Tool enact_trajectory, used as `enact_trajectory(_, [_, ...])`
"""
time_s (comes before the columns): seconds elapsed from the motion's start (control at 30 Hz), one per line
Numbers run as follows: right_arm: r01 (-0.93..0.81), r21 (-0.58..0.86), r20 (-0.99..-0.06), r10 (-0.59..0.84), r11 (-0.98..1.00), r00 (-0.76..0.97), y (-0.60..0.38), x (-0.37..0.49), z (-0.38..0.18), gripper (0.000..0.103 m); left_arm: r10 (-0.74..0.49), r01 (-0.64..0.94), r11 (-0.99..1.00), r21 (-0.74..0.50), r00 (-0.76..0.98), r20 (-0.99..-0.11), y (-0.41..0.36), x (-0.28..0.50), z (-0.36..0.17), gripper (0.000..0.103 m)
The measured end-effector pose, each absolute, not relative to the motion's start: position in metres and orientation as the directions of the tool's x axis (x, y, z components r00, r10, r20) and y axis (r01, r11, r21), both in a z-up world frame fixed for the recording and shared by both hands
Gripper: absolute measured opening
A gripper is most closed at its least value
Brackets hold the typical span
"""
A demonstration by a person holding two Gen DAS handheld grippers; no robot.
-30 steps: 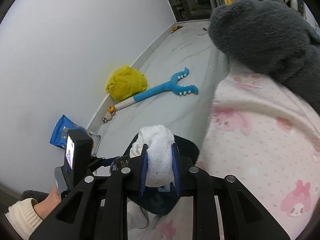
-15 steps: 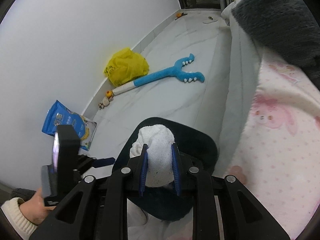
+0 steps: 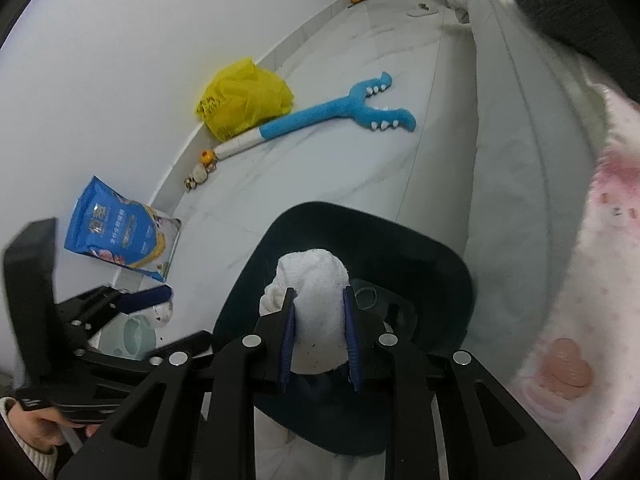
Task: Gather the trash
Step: 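Lower the white sock ball into the teal bin and open the right tool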
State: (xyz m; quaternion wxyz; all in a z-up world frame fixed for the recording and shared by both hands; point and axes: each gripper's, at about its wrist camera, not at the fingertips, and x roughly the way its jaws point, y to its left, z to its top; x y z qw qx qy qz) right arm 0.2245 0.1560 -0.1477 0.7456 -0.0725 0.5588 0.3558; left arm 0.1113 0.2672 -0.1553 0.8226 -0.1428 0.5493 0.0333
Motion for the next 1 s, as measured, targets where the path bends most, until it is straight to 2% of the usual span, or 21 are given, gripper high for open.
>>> enact_trajectory(0.33, [-0.618, 0.263, -0.915, 0.395, 0.741, 0.084, 0.176, 0.217, -0.178, 0.024, -0.046, -0.204, 0.963, -0.179, 0.526, -0.849, 0.278, 0.101, -0.114, 0.072])
enact_trajectory(0.6, [-0.619, 0.233, -0.938, 0.34, 0.75, 0.059, 0.182, 0.21, -0.2, 0.027, -0.041, -0.196, 0.956, -0.219, 0.648, -0.761, 0.288, 0.093, -0.071, 0.068])
enact_trajectory(0.67, [-0.625, 0.22, -0.944, 0.326, 0.749, 0.058, 0.185, 0.208, -0.203, 0.031, -0.031, -0.19, 0.959, -0.213, 0.673, -0.739, 0.288, 0.091, -0.061, 0.068])
enact_trajectory(0.73, [-0.627, 0.207, -0.948, 0.313, 0.751, 0.062, 0.186, 0.206, -0.206, 0.04, -0.034, -0.179, 0.959, -0.218, 0.694, -0.72, 0.287, 0.089, -0.052, 0.068])
enact_trajectory(0.87, [-0.631, 0.182, -0.954, 0.291, 0.754, 0.072, 0.186, 0.205, -0.207, 0.049, -0.038, -0.164, 0.959, -0.23, 0.73, -0.682, 0.287, 0.087, -0.035, 0.068])
enact_trajectory(0.93, [-0.634, 0.175, -0.953, 0.292, 0.753, 0.084, 0.185, 0.203, -0.203, 0.058, -0.035, -0.158, 0.96, -0.23, 0.75, -0.661, 0.286, 0.086, -0.025, 0.068])
enact_trajectory(1.0, [-0.637, 0.172, -0.948, 0.301, 0.752, 0.099, 0.183, 0.202, -0.195, 0.061, -0.036, -0.151, 0.961, -0.233, 0.766, -0.642, 0.286, 0.086, -0.017, 0.068])
